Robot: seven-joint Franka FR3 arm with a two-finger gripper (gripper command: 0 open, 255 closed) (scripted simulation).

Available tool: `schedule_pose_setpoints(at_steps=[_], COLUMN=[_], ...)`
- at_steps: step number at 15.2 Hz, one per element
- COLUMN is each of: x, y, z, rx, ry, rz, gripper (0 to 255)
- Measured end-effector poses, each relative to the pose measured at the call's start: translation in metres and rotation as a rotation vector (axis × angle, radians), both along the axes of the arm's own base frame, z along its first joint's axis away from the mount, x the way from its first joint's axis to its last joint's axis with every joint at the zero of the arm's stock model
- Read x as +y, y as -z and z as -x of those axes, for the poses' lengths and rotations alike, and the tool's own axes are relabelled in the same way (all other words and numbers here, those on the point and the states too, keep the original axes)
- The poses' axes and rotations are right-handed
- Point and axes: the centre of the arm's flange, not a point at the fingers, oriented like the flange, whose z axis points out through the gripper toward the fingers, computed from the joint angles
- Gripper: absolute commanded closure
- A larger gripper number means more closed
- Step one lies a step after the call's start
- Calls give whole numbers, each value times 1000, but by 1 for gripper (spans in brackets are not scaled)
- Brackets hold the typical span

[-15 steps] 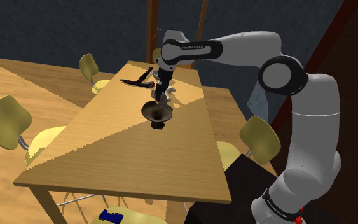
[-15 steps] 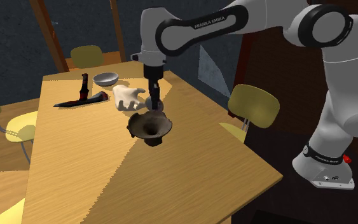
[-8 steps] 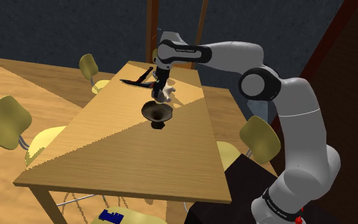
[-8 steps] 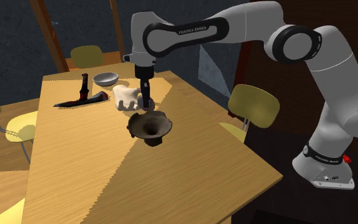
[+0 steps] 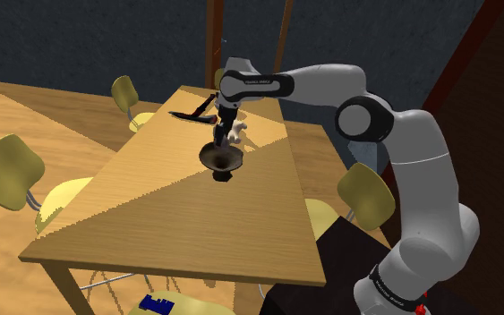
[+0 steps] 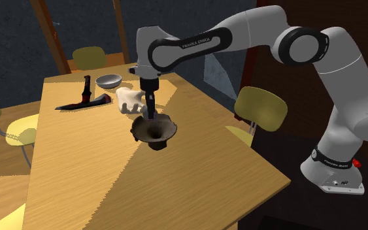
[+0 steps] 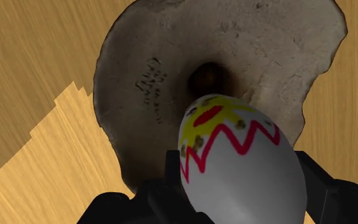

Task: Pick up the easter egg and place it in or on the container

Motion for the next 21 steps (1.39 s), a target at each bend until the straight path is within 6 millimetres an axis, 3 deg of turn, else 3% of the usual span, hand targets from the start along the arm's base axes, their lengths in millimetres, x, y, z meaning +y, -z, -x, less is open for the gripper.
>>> schedule_pose_setpoints(at_steps=[3, 8, 9, 15, 19, 21], x=[-1, -1, -1, -1, -6, -8], y=[13, 16, 16, 15, -22, -31], z=[0, 0, 0, 0, 2, 2], rx=[0, 0, 0, -1, -2, -2], ry=[0, 0, 0, 0, 0, 0], rz=[0, 0, 0, 0, 0, 0], gripper=[255, 255, 0, 0, 0, 0])
